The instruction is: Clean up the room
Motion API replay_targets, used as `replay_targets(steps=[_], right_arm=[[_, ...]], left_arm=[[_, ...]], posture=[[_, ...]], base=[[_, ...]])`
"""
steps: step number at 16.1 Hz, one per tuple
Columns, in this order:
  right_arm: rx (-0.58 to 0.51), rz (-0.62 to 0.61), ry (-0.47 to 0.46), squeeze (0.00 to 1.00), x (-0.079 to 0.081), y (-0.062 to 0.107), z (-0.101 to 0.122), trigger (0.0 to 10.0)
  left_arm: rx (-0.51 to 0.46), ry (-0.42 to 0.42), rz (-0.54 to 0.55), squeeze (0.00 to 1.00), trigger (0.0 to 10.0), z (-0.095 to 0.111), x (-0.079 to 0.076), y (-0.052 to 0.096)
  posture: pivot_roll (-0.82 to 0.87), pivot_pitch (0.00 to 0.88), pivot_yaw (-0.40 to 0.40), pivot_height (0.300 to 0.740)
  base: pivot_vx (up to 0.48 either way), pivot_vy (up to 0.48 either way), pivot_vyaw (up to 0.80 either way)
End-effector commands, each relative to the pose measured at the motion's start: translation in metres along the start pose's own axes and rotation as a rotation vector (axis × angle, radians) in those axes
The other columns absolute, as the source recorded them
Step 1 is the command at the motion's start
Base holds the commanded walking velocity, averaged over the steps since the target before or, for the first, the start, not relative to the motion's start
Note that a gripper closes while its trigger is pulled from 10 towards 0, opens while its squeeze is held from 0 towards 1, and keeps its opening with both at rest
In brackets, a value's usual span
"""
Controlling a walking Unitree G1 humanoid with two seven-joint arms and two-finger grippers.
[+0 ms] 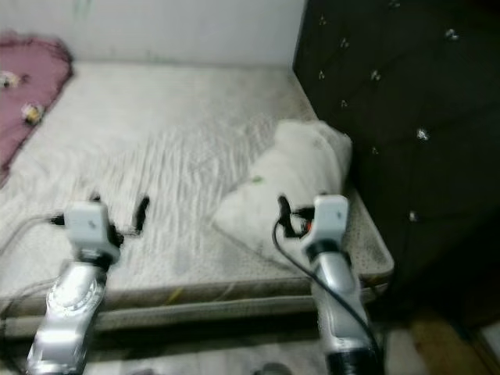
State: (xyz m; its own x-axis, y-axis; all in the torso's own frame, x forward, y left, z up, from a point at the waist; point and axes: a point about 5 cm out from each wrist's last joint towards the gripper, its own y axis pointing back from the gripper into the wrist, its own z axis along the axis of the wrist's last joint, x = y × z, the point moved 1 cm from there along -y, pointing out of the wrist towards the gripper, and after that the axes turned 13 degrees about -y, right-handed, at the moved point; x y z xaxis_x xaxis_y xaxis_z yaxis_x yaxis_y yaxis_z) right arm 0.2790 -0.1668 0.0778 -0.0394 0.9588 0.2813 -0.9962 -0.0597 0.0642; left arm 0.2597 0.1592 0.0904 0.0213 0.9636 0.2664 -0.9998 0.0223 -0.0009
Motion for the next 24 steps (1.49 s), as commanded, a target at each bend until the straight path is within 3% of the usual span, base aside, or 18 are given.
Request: replay_targets(steps=[1,3,5,10,12,20,24], right_arm=[[-0.024,-0.003,-0.011,0.0,0.003,-0.003,0.007,10.0],[0.001,0.037,-0.023,0.0,0.014,-0.001,-0.002,10.0],[0.011,0.033,-0.032,0.0,0.014,0.0,-0.004,10.0],[0.008,0.012,-0.028,0.0,0.012,0.002,-0.005,10.0],[0.007,0.022,0.003,0.0,0.013,0.002,-0.004,10.0],[0.023,0.06,-0.015,0.0,0.012,-0.002,-0.001,10.0],[0.043,0.058,0.04,0.0,0.012,-0.004,-0.002,10.0]], left_arm=[[-0.015,-0.034,0.038,0.0,10.0,0.003,0.01,0.0],[0.029,-0.021,0.121,0.0,10.0,-0.002,0.018,0.0],[0.04,-0.01,0.124,0.0,10.0,-0.004,0.02,0.001],[0.02,0.034,0.06,0.0,10.0,-0.004,0.011,0.003],[0.011,0.044,0.028,0.0,10.0,-0.003,0.007,0.003],[0.0,0.042,-0.012,0.0,10.0,-0.003,0.003,0.002],[0.015,0.063,-0.03,0.0,10.0,-0.004,0.001,0.001]], posture=[[-0.01,0.0,-0.026,0.74],[-0.01,0.0,-0.015,0.74],[-0.02,0.0,-0.007,0.74],[-0.03,0.0,-0.002,0.74],[-0.03,0.0,-0.005,0.74],[-0.03,0.0,-0.011,0.74],[-0.03,0.0,-0.011,0.74]], base=[[0.0,0.0,0.0],[0.0,0.0,0.0],[0.0,0.0,0.0],[0.0,0.0,0.0],[0.264,0.0,0.0],[0.328,0.0,0.0],[0.316,0.0,0.0]])
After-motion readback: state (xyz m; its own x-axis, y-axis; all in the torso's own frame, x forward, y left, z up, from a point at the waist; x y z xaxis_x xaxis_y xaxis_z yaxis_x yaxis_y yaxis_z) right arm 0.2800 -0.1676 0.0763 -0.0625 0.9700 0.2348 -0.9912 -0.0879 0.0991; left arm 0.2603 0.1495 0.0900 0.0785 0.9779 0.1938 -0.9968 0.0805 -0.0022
